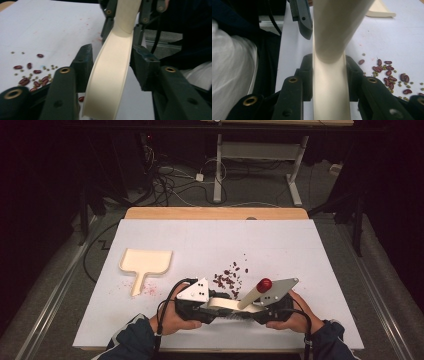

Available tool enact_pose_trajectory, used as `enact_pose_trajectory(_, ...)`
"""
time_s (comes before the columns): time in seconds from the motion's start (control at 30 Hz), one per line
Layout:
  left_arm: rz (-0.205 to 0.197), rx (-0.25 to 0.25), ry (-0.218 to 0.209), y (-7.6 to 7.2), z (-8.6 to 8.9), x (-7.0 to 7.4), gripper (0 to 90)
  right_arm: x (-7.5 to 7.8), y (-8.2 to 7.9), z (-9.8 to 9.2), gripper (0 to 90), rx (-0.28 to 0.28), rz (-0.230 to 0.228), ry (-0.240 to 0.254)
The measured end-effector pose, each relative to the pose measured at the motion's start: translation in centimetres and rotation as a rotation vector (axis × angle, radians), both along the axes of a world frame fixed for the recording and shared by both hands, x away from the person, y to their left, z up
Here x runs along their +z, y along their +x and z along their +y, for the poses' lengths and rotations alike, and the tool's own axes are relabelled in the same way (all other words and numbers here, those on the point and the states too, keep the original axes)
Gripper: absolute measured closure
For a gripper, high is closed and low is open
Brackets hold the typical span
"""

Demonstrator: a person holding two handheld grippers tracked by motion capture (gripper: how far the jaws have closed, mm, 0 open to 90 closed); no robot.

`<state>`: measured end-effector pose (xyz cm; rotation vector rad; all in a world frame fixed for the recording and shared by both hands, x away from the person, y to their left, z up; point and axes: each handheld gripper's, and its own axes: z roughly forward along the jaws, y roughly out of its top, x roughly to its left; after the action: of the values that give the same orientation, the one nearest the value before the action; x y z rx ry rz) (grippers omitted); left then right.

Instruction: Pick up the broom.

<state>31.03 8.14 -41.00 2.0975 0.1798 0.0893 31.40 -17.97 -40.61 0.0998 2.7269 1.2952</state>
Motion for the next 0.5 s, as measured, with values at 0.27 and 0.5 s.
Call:
enact_pose_trajectory(0.27, -0.159, 0.256, 0.045, 0.1, 3.3, 0.7, 22.9, 0.5, 0.5, -0.7, 67.4, -0.114, -0.031, 0.0)
enact_pose_trajectory(0.5, -0.243, 0.396, 0.1, -0.4, 6.9, 0.4, 20.6, 1.1, 1.1, -1.6, 67.4, -0.203, -0.042, 0.001)
